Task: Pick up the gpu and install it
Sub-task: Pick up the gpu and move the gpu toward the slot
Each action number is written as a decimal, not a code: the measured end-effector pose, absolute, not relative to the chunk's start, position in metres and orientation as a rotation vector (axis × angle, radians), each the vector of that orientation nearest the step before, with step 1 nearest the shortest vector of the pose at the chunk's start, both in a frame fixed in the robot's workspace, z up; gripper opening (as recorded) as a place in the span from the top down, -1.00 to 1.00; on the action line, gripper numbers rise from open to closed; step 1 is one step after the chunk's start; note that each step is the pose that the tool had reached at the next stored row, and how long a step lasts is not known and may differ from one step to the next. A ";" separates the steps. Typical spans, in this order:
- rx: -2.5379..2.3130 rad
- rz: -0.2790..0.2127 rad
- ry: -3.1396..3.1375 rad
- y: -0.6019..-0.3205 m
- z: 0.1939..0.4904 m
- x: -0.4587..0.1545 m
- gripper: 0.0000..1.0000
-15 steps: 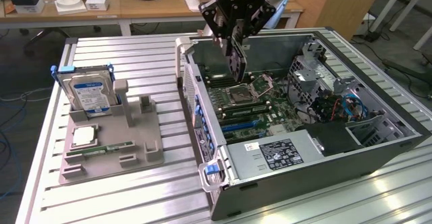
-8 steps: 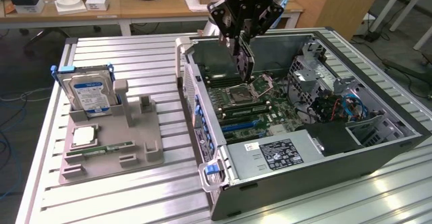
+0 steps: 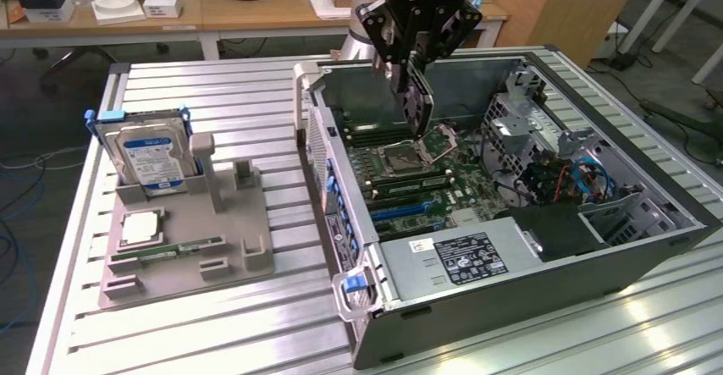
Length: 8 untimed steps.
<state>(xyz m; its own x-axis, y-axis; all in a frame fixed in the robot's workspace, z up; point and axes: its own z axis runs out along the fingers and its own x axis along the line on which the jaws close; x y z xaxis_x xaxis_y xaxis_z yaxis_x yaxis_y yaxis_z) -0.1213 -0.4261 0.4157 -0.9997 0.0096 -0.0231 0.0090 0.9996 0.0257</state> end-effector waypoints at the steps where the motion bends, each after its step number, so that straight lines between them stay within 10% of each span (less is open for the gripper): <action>1: 0.014 0.040 3.118 -0.426 0.416 -0.119 0.47; 8: 0.014 0.040 3.118 -0.426 0.415 -0.117 0.47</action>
<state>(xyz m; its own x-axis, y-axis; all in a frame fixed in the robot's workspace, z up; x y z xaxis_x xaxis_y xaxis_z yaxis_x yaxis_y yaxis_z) -0.1170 -0.4261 0.4154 -0.9997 0.0094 -0.0231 0.0088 0.9996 0.0258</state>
